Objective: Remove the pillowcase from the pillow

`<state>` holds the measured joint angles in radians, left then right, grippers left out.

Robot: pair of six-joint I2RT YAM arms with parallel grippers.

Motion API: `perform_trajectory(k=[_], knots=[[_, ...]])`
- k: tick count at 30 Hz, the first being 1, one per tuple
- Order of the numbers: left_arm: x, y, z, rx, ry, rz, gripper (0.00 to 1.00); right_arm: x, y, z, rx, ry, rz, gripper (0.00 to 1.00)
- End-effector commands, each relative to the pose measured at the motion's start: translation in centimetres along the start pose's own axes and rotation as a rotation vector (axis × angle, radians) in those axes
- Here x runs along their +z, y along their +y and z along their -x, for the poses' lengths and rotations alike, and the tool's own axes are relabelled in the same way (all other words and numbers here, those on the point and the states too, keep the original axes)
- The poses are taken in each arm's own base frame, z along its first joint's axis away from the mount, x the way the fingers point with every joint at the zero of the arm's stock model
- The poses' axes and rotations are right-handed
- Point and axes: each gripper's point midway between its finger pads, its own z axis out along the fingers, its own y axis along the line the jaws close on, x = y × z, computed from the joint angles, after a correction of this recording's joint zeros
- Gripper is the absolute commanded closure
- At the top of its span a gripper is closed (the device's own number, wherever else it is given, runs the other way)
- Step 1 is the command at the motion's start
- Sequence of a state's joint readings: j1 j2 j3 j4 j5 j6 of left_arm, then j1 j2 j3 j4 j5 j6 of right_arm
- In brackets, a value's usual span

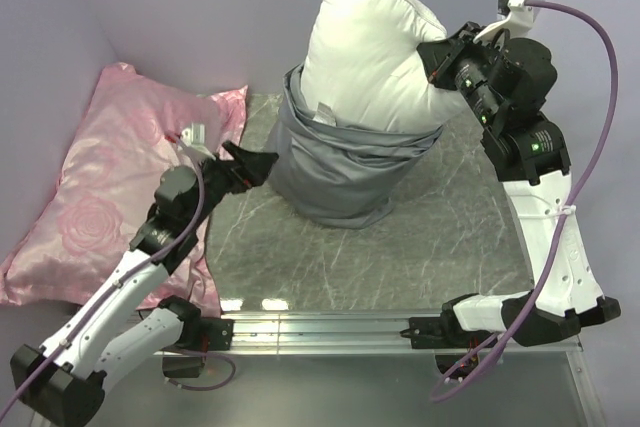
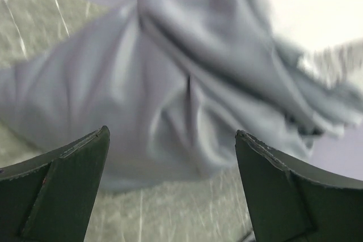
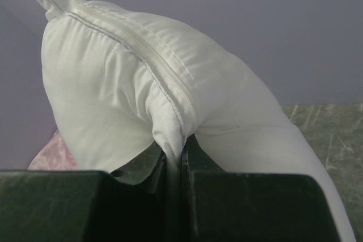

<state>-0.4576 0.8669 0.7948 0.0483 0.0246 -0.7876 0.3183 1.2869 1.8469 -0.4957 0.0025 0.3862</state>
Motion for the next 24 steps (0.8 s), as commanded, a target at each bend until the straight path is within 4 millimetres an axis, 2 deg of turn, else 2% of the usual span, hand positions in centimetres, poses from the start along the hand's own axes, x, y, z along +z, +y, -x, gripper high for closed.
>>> perform_trajectory(k=[1, 2, 3, 5, 6, 11, 12, 13, 15, 17, 18, 19, 21, 23, 24], knots=[[-0.8, 0.4, -2.1, -0.066, 0.010, -0.030, 0.03, -0.7, 0.6, 4.6, 0.028, -0.142, -0.010, 1.00], [-0.6, -0.2, -2.8, -0.081, 0.027, -0.057, 0.03, -0.8, 0.7, 4.6, 0.032, -0.141, -0.005, 1.00], [-0.6, -1.9, -3.3, -0.082, 0.034, -0.123, 0.03, -0.8, 0.7, 4.6, 0.035, -0.144, -0.004, 1.00], [0.2, -2.2, -5.0, -0.100, 0.071, -0.136, 0.03, -0.9, 0.7, 4.6, 0.042, -0.146, -0.004, 1.00], [0.4, -3.2, -5.8, -0.108, 0.089, -0.171, 0.03, -0.9, 0.7, 4.7, 0.040, -0.146, -0.004, 1.00], [2.7, -3.9, -8.1, -0.151, 0.115, -0.207, 0.09, -1.0, 0.6, 4.5, 0.046, -0.140, -0.010, 1.00], [3.3, -3.5, -9.1, -0.154, 0.140, -0.202, 0.17, -1.1, 0.6, 4.5, 0.046, -0.142, -0.009, 1.00], [3.5, -4.4, -8.7, -0.168, 0.116, -0.246, 0.20, -1.0, 0.5, 4.4, 0.048, -0.142, -0.012, 1.00], [3.9, -4.1, -9.2, -0.175, 0.112, -0.249, 0.26, -1.1, 0.6, 4.5, 0.045, -0.142, -0.012, 1.00], [4.1, -4.3, -9.2, -0.162, 0.107, -0.262, 0.41, -1.2, 0.7, 5.0, 0.047, -0.151, -0.010, 1.00], [4.2, -4.2, -9.5, -0.157, 0.117, -0.260, 0.52, -1.3, 0.7, 5.2, 0.047, -0.156, -0.011, 1.00], [4.5, -4.0, -9.5, -0.150, 0.121, -0.246, 0.75, -1.4, 0.9, 5.5, 0.046, -0.162, -0.009, 1.00], [4.9, -2.7, -9.9, -0.128, 0.130, -0.174, 0.96, -1.6, 1.1, 6.6, 0.045, -0.184, -0.016, 1.00], [5.0, -2.3, -9.7, -0.109, 0.127, -0.142, 0.99, -2.0, 1.5, 8.1, 0.053, -0.214, -0.017, 1.00], [5.1, -1.2, -9.2, -0.098, 0.114, -0.078, 0.99, -2.2, 1.6, 8.6, 0.056, -0.227, -0.014, 1.00]])
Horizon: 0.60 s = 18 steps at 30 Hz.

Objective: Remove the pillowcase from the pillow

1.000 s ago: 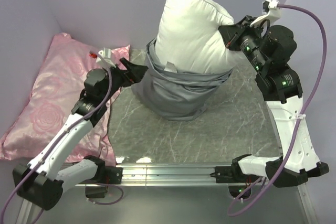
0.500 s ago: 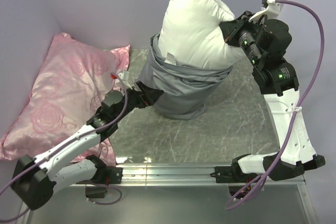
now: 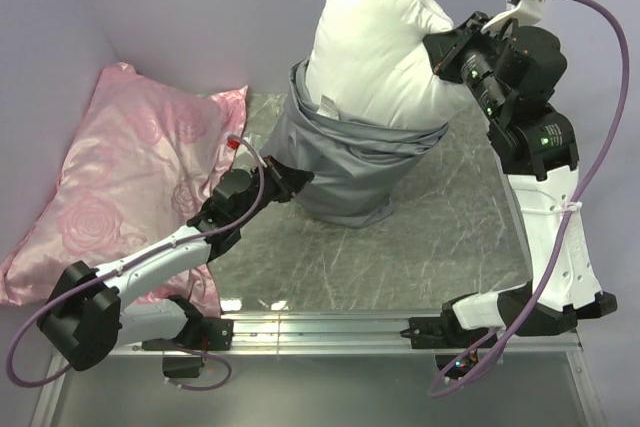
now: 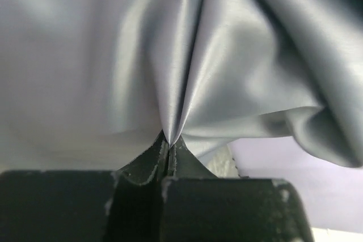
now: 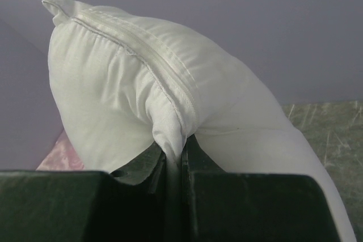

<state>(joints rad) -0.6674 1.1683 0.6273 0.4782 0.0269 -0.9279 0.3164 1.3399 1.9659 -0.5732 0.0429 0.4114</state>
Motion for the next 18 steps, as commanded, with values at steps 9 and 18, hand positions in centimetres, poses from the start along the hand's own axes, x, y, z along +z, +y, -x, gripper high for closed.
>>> perform_trajectory(k=[9, 18], knots=[[-2.7, 9.4, 7.6, 0.000, -0.175, 0.408, 0.99, -7.1, 1.7, 15.0, 0.062, -0.457, -0.024, 1.00], [-3.8, 17.7, 11.6, 0.008, -0.250, 0.688, 1.00, -10.7, 1.9, 18.9, 0.082, -0.604, -0.031, 1.00]])
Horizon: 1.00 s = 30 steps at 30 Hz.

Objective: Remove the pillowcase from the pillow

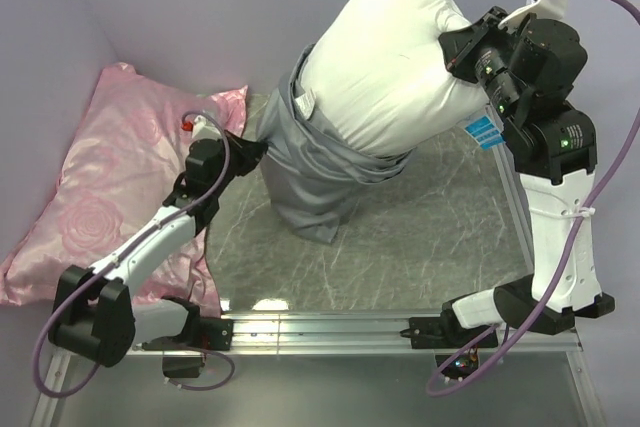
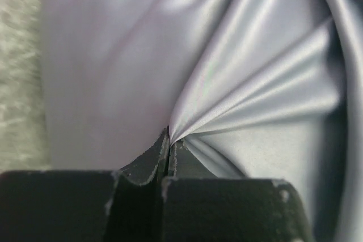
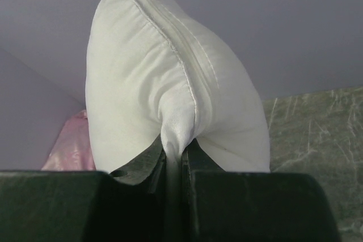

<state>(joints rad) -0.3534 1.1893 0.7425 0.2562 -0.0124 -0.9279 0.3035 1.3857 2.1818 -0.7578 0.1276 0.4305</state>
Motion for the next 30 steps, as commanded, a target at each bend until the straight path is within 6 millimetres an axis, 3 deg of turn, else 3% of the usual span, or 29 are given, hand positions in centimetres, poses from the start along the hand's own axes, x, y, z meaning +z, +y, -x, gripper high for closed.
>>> perform_trajectory(k=[1, 3, 5, 7, 11, 12, 14, 15, 18, 22, 26, 28, 29, 30], knots=[[0.4, 9.5, 2.6, 0.082, -0.083, 0.382, 1.00, -8.8, 1.9, 16.3, 0.093, -0.583, 0.049, 1.00], [0.9, 10.1, 4.4, 0.097, -0.114, 0.429, 1.00, -8.7, 1.3, 16.0, 0.089, -0.584, 0.023, 1.00], [1.3, 10.4, 6.2, 0.092, -0.139, 0.451, 1.00, -9.9, 1.0, 16.5, 0.096, -0.612, 0.018, 1.00], [1.8, 10.3, 6.2, 0.093, -0.117, 0.432, 1.00, -9.8, 0.9, 15.8, 0.097, -0.599, 0.022, 1.00], [2.9, 6.4, 5.4, 0.149, -0.050, 0.292, 0.99, -8.4, 0.7, 13.8, 0.094, -0.538, 0.029, 1.00], [2.9, 5.8, 4.5, 0.167, -0.008, 0.268, 0.97, -7.3, 0.3, 12.5, 0.098, -0.505, 0.018, 1.00], [2.8, 3.9, 2.0, 0.187, 0.052, 0.208, 0.84, -6.9, 0.0, 11.7, 0.106, -0.498, 0.021, 1.00], [2.5, 3.5, 1.2, 0.181, 0.065, 0.192, 0.60, -5.9, -0.5, 10.2, 0.105, -0.468, 0.010, 1.00], [0.8, 3.1, -1.6, 0.169, 0.101, 0.144, 0.26, -5.4, -1.2, 9.2, 0.111, -0.459, -0.008, 1.00], [-2.2, 2.4, -3.7, 0.149, 0.115, 0.055, 0.18, -4.3, -1.9, 8.1, 0.107, -0.430, -0.041, 1.00], [-4.3, 1.3, -9.1, 0.159, 0.228, -0.075, 0.17, -3.5, -2.5, 7.7, 0.102, -0.418, -0.076, 1.00], [-4.8, 0.1, -11.4, 0.139, 0.286, -0.178, 0.15, -3.3, -2.9, 7.2, 0.099, -0.412, -0.088, 1.00], [-4.4, 0.4, -13.6, 0.131, 0.348, -0.187, 0.15, -3.1, -2.9, 7.0, 0.096, -0.406, -0.090, 1.00], [-4.5, -0.8, -14.6, 0.118, 0.386, -0.247, 0.16, -2.9, -2.9, 6.7, 0.095, -0.397, -0.089, 1.00]])
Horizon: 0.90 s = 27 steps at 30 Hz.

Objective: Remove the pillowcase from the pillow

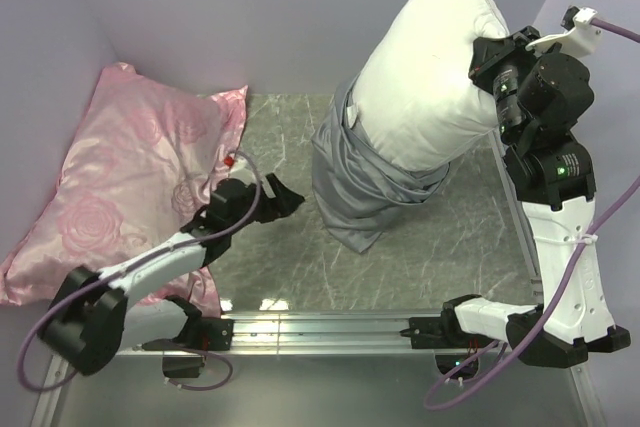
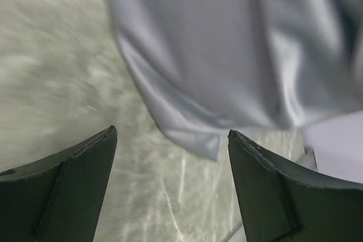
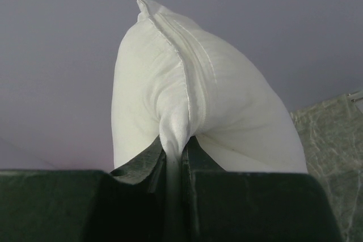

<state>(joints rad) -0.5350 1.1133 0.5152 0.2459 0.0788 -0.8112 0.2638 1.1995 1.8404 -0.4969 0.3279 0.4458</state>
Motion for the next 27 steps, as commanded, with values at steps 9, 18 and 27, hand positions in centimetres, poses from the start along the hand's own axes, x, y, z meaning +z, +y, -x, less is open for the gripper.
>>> perform_trajectory(k=[9, 18, 27], knots=[[6.4, -7.3, -9.5, 0.053, 0.235, -0.239, 0.14, -0.7, 1.5, 4.0, 0.066, -0.158, 0.072, 1.00], [11.8, -7.3, -13.0, 0.005, 0.274, -0.213, 0.23, -0.8, 1.7, 3.6, 0.063, -0.142, 0.088, 1.00], [10.6, -0.6, -9.1, 0.006, 0.149, 0.137, 1.00, -1.1, 1.9, 5.2, 0.042, -0.175, 0.079, 1.00]])
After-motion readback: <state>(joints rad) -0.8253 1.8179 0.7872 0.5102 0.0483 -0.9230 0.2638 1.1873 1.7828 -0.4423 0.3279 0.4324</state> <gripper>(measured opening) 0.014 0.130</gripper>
